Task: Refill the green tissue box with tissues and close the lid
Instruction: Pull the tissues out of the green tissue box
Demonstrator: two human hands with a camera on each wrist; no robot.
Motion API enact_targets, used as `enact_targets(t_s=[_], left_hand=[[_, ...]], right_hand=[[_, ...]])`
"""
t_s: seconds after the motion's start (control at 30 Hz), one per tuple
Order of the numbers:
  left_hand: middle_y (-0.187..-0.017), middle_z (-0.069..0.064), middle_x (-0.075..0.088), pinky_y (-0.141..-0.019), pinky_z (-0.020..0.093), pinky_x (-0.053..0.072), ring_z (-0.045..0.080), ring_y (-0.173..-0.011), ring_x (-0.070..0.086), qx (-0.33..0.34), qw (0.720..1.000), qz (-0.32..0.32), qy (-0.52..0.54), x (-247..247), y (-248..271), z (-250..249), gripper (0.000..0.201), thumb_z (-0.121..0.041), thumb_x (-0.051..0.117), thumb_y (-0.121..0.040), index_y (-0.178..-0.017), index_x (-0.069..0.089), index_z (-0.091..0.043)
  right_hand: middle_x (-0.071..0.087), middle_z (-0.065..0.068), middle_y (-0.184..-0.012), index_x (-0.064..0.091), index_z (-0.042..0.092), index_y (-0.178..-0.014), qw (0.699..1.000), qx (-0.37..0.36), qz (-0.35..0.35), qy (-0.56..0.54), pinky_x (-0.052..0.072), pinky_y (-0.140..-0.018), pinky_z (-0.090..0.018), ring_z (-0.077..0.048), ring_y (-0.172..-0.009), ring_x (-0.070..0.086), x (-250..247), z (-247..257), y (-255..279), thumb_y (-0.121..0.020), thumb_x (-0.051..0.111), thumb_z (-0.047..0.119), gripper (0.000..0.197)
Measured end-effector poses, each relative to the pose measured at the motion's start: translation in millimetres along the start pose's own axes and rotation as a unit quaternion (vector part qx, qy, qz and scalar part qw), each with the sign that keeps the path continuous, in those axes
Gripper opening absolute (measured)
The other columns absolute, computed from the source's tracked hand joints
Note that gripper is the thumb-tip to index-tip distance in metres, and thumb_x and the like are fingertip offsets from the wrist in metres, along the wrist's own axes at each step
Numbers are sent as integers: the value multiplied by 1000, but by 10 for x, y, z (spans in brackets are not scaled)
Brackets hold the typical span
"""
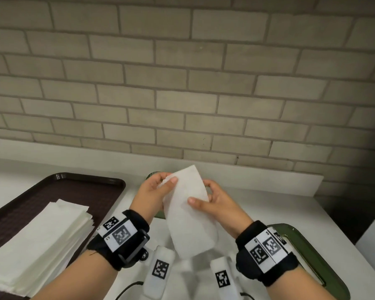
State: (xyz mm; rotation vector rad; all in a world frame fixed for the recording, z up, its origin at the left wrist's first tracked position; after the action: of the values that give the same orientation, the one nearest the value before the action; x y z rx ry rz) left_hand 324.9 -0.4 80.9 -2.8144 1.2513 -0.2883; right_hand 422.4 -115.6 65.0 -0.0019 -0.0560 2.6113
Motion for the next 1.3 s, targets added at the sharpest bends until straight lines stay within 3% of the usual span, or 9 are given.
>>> enact_targets(t_s=[0.1, 0.23, 0.33, 0.4, 0.5, 0.77, 1.03, 1.2, 1.3], left_hand=[[-79, 5, 61, -40, 22, 43, 19, -65, 55, -25, 993, -70, 90, -206, -92, 93, 8, -16, 50, -95, -92, 55, -11], [-88, 5, 63, -64, 31, 47, 19, -78, 58, -61, 980, -129, 141, -407, -211, 244, 9, -16, 50, -95, -96, 56, -9], [-83, 6, 60, -71, 32, 43, 23, -81, 55, -56, 987, -141, -45, -534, -381, 289, 14, -22, 55, -92, -87, 58, -10], [-76, 0, 57, -69, 27, 40, 20, -78, 53, -15, 963, -143, -230, -590, -518, 219, 15, -26, 59, -90, -88, 60, -11], [-77, -5, 58, -73, 24, 42, 18, -81, 58, -4, 920, -126, -371, -645, -709, 211, 17, -27, 61, -88, -101, 60, -16], [-99, -8, 67, -87, 29, 48, 18, -100, 62, -19, 825, -86, -558, -743, -1084, 292, 22, -37, 55, -88, -108, 54, -28], [-102, -9, 68, -85, 28, 39, 16, -99, 62, -26, 708, -11, -706, -625, -1156, 441, 15, -35, 47, -86, -89, 62, -33], [-108, -2, 57, -88, 30, 39, 20, -101, 55, 29, 616, 2, -788, -461, -1181, 376, 24, -31, 49, -84, -100, 65, -25], [-107, 0, 56, -83, 29, 40, 22, -98, 54, 41, 612, 43, -789, -264, -1196, 344, 26, -23, 45, -86, -104, 63, -21]], right_hand=[[71, -6, -107, 54, 13, -117, 1000, 27, 7, -1, 55, -74, -31, -22, -93, 69, -30, -198, -10, -55, 85, 18, 69], [69, -12, -112, 57, 6, -115, 990, 34, -54, -122, 57, -75, -31, -23, -97, 68, -185, -350, -126, -69, 78, 0, 50], [69, -15, -112, 55, 0, -116, 975, 10, -145, -167, 58, -80, -33, -26, -100, 68, -394, -353, -296, -78, 70, -2, 41], [66, -14, -115, 54, 1, -118, 976, 1, -211, -56, 54, -86, -31, -25, -103, 65, -534, -313, -427, -81, 70, 3, 40], [55, -6, -114, 42, 8, -131, 951, 11, -251, 179, 43, -92, -24, -23, -109, 56, -596, -215, -615, -87, 65, 14, 50], [33, -13, -145, 18, 11, -148, 908, 34, -175, 380, 30, -104, -19, -23, -130, 41, -367, -283, -966, -91, 53, 7, 67], [18, -13, -150, 34, 8, -144, 854, 74, -86, 507, 33, -99, -15, -25, -124, 48, -227, -330, -1029, -89, 50, 3, 57], [36, -12, -135, 58, 5, -114, 746, 45, -72, 660, 42, -92, -31, -29, -119, 40, -131, -142, -1035, -85, 50, 5, 31], [47, -13, -129, 61, 4, -113, 741, 45, -32, 670, 43, -91, -30, -29, -116, 46, -91, -128, -1144, -85, 43, -4, 34]])
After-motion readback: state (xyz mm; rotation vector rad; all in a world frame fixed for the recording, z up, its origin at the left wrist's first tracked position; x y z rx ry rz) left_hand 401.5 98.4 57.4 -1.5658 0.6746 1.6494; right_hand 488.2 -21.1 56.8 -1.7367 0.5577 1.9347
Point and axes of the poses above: each hand's wrist, its own y-axis away from the middle knuckle, its own x-axis out of the palm, z = x × y, the point moved 8 cm from there along -y, towards the middle knuckle
